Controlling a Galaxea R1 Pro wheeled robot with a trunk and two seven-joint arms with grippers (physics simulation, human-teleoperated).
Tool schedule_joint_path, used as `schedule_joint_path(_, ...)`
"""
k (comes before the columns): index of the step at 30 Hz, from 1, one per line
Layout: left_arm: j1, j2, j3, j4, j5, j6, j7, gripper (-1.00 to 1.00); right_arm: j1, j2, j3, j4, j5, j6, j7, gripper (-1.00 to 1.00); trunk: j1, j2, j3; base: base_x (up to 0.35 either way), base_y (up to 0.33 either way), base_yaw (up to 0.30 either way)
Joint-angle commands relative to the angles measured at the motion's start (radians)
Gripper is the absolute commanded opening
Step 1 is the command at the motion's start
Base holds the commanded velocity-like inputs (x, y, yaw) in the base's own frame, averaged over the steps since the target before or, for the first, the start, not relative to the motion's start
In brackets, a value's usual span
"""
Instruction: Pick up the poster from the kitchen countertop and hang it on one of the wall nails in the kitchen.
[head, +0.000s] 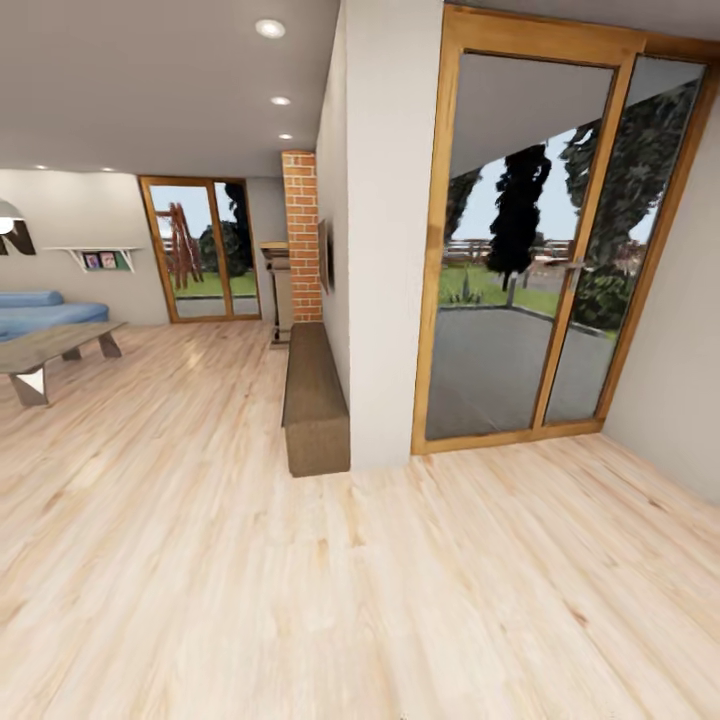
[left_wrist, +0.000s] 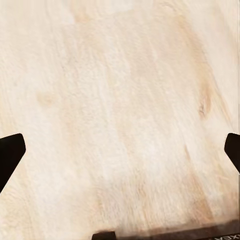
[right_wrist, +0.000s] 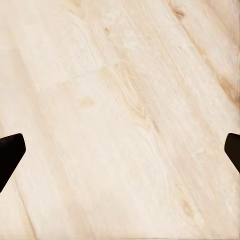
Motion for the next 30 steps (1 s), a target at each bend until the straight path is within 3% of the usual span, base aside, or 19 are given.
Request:
schedule_joint_path(1, 0.000, 0.001, -0.002, -0.001, 0.000, -0.002, -0.001, 1.00, -0.001, 0.000, -0.002, 0.001, 0.001, -0.003, 0.000, 1.00, 0.000, 0.000, -0.001, 0.000, 0.000, -0.300)
schedule_joint_path(30, 0.000, 0.001, -0.001, -0.001, 0.000, -0.002, 0.000, 1.00, -0.001, 0.000, -0.002, 0.001, 0.001, -0.003, 0.000, 1.00, 0.000, 0.000, -0.001, 0.000, 0.000, -0.300)
